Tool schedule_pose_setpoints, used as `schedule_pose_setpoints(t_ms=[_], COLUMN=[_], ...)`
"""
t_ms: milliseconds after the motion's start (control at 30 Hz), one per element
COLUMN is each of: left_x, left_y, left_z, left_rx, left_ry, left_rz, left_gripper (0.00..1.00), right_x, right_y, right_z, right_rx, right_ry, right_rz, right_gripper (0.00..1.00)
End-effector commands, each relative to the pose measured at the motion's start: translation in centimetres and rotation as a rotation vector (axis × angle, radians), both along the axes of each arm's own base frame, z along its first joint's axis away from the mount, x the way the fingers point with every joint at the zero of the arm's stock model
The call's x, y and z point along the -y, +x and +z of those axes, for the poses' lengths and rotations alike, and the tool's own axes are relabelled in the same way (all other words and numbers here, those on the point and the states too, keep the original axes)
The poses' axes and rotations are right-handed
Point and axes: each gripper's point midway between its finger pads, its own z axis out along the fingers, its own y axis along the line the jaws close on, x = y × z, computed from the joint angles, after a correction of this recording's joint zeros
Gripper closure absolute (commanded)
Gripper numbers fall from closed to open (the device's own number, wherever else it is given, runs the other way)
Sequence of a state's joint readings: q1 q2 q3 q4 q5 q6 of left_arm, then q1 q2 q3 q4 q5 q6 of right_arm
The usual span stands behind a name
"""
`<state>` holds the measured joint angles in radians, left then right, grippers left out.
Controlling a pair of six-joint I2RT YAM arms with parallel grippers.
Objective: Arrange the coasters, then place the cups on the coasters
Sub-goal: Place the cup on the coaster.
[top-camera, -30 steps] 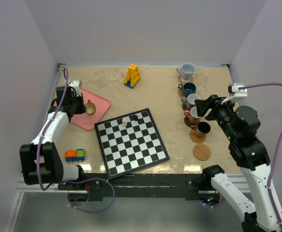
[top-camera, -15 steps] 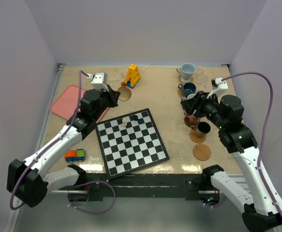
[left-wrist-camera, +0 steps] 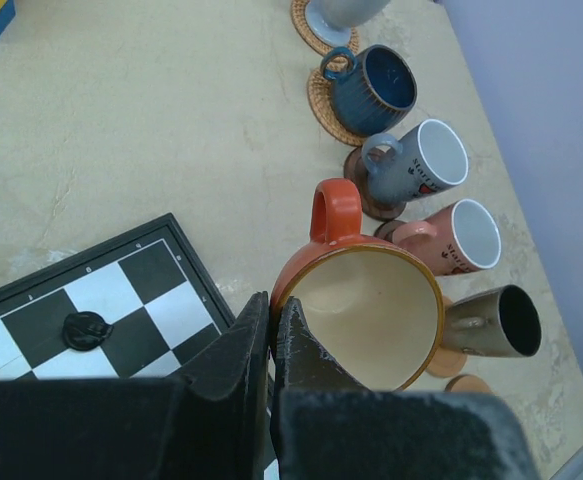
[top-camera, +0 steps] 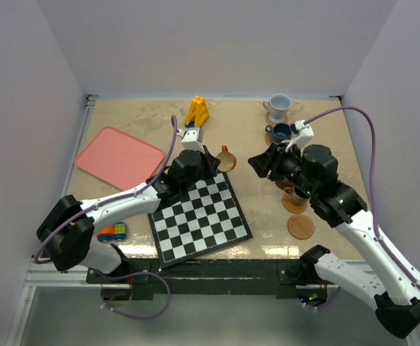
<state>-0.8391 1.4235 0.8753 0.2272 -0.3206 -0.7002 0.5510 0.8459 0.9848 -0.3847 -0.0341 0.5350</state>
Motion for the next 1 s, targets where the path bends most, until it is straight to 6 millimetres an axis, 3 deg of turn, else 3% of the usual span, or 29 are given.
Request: schedule_pose_setpoints(t_ms=[0,100,367,600,800,967], left_x=[2.0,2.8,5.2,6.1,6.8,7.4], left_y=[1.2,0.8,0.2,-0.1,-0.6,-1.1], left_z=[6.5,6.0,5.1,4.8,4.3,4.4], left_rx=[0.09,0.072,0.042,0.036,0.028,0.027], left_ry=[-0.237,-0.252,-0.25,-0.249,-0.249,-0.257], left_rz=[0.068,0.063,0.052,0.05,0.035,0.02], left_gripper=[1.0,1.0,1.0,1.0,1.0,1.0], right_x=[0.5,-0.1,-0.9,-0.5,-0.4,-0.3], right_y=[1.5,2.1,3.7,4.6,5.6,6.4], right_z=[-0.8,-2.3,-3.6,-6.7,-8.1,-9.7], right_rx=[0.007,-0.01,-0.017,-0.061,-0.07,-0.095], right_ry=[0.0,-0.03,-0.092,-0.21,-0.276,-0.343], right_rz=[-0.094,-0.099,-0.138,-0.19,-0.223,-0.256], right_gripper=[0.51,0.51,0.55,0.59,0.62,0.76])
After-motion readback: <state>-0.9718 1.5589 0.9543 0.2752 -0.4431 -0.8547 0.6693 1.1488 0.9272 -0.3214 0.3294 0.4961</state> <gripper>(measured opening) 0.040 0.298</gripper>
